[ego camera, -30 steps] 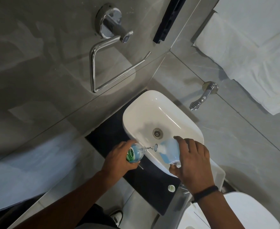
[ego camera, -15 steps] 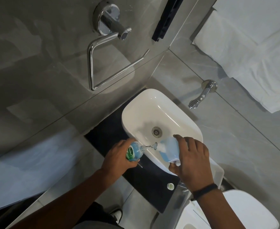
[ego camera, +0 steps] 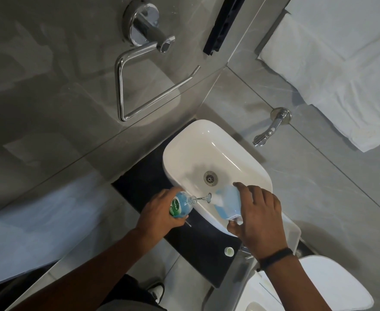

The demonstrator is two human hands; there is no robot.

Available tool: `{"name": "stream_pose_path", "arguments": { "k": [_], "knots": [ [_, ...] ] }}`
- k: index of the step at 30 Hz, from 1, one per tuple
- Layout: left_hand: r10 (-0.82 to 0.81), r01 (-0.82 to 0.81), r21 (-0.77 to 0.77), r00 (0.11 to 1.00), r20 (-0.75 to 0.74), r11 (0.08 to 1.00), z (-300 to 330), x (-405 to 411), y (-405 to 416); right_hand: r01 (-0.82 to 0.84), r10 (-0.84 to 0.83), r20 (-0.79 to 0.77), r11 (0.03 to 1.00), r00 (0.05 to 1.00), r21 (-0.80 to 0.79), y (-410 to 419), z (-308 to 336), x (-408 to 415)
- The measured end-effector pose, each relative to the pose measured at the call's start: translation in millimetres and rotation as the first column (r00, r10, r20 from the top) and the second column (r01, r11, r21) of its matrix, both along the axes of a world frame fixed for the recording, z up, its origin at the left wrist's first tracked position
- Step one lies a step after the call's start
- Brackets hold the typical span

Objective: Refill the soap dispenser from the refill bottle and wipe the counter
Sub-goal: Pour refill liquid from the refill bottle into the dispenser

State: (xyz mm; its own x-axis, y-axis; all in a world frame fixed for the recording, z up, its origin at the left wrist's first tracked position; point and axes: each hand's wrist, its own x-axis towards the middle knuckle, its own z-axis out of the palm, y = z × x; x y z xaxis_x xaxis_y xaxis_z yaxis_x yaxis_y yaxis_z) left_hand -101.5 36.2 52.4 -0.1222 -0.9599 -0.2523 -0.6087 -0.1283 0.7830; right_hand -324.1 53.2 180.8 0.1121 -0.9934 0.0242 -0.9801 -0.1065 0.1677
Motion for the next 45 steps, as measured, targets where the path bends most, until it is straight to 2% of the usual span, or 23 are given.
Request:
{"name": "stream_pose_path", "arguments": {
  "k": [27, 37, 42, 44, 45],
  "knots": [
    [-0.013, 0.013, 0.002, 1.0, 0.01, 1.0, 5.0, 2.0, 4.4, -0.038, 0.037, -0.025, 0.998, 0.999, -0.058, 2.3, -6.7, -0.1],
    [-0.027, 0.026, -0.012, 0.999, -0.018, 1.0, 5.1, 0.7, 4.1, -0.018, 0.02, 0.031, 0.998, 0.999, -0.056, 6.9, -9.6, 4.3],
    [-0.031, 0.029, -0.036, 0.997, -0.065, 0.999, 6.3, -1.9, 3.6, 0.002, 0.005, 0.193, 0.999, 0.981, -0.039, 11.7, -23.4, 7.6],
    [-0.005, -0.001, -0.056, 0.993, -0.117, 0.998, 5.9, -1.9, 5.5, 0.022, 0.001, 0.337, 0.998, 0.942, -0.064, 14.7, -35.5, 8.3],
    [0.011, -0.022, -0.072, 0.989, -0.147, 0.997, 4.0, -1.2, 6.2, 0.05, -0.02, 0.449, 0.997, 0.893, -0.055, 17.3, -42.5, 8.9]
  ]
}}
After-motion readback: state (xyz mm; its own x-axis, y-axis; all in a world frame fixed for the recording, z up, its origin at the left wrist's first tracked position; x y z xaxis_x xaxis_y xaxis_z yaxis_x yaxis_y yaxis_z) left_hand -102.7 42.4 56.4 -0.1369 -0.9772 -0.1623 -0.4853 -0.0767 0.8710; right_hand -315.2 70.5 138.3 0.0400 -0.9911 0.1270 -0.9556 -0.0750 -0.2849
